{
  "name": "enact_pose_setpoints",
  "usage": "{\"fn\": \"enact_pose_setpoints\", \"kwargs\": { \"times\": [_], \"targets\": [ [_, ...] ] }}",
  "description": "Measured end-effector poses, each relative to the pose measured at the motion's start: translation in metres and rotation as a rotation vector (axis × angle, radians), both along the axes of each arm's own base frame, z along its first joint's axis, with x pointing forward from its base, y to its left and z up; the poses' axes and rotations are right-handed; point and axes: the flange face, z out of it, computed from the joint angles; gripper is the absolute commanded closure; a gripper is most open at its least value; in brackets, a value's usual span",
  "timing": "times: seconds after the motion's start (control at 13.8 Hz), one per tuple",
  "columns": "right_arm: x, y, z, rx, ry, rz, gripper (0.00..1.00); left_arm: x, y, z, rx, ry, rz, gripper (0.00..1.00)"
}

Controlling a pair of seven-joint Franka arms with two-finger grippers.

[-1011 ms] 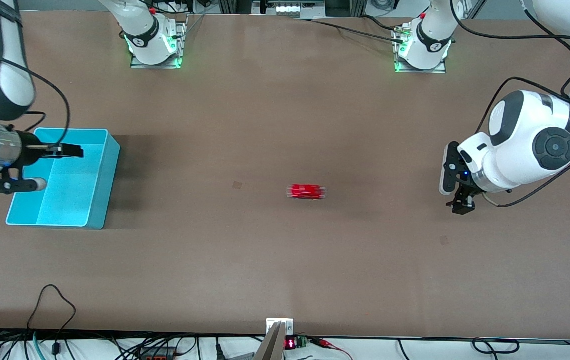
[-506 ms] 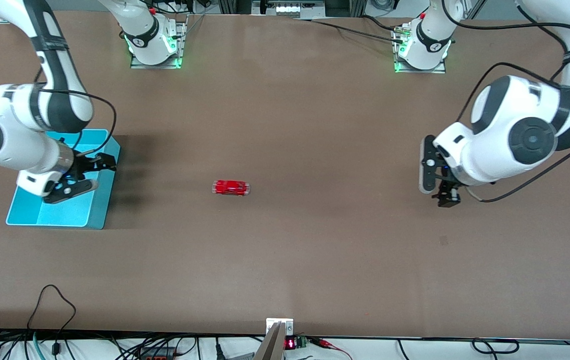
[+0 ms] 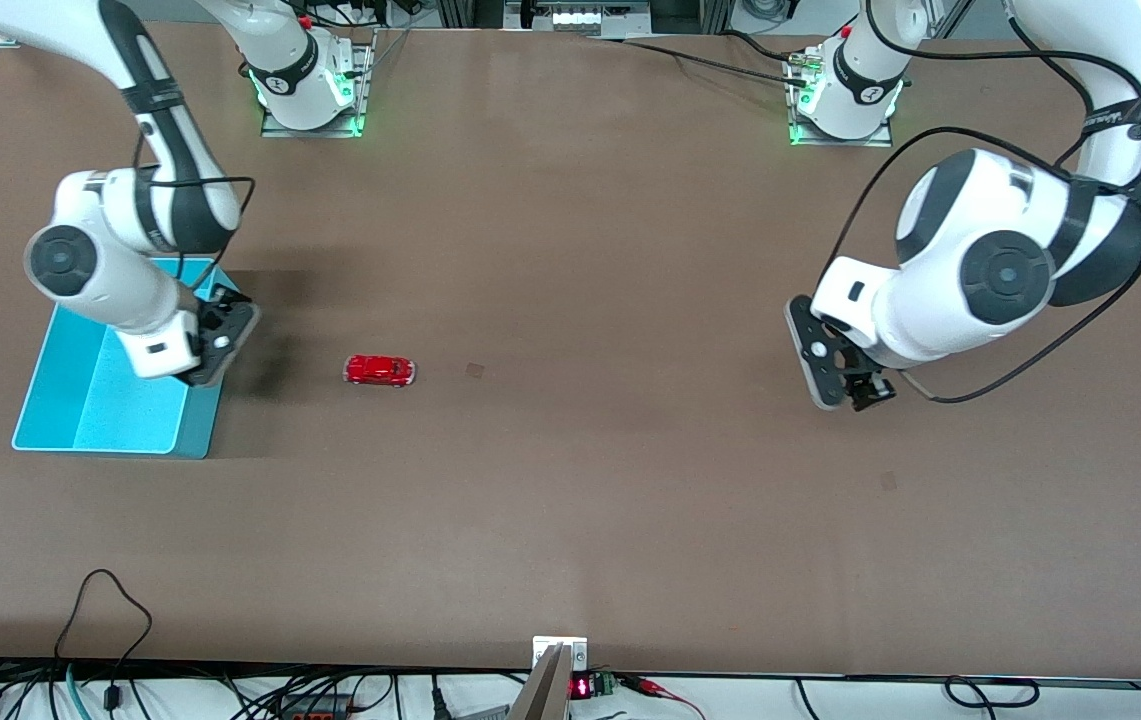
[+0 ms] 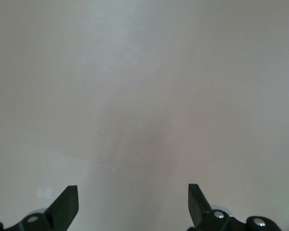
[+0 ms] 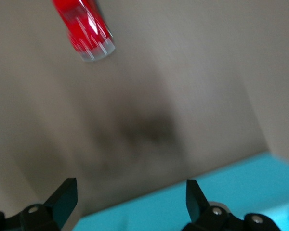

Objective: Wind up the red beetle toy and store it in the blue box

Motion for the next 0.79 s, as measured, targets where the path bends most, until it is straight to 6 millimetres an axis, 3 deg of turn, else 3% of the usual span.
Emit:
{"fn": "enact_pose_setpoints", "kwargs": {
  "times": [0.22,0.36,0.58,0.79],
  "targets": [
    [-0.007,0.08,-0.007,0.015,-0.031,0.121,0.0,0.018,0.038,0.026,-0.009,-0.033,0.252,0.0],
    [-0.013,0.117,-0.022,0.031,-0.049,0.18,0.0,0.029,0.068,0.046,0.031,-0.077,0.437,0.0],
    [-0.02,0.149,-0.049,0.049,-0.064,0.238,0.0,0.032,0.112,0.071,0.075,-0.108,0.775,0.0],
    [-0.02,0.153,-0.07,0.058,-0.074,0.254,0.0,0.024,0.141,0.103,0.088,-0.125,1.045,0.0]
  ]
}}
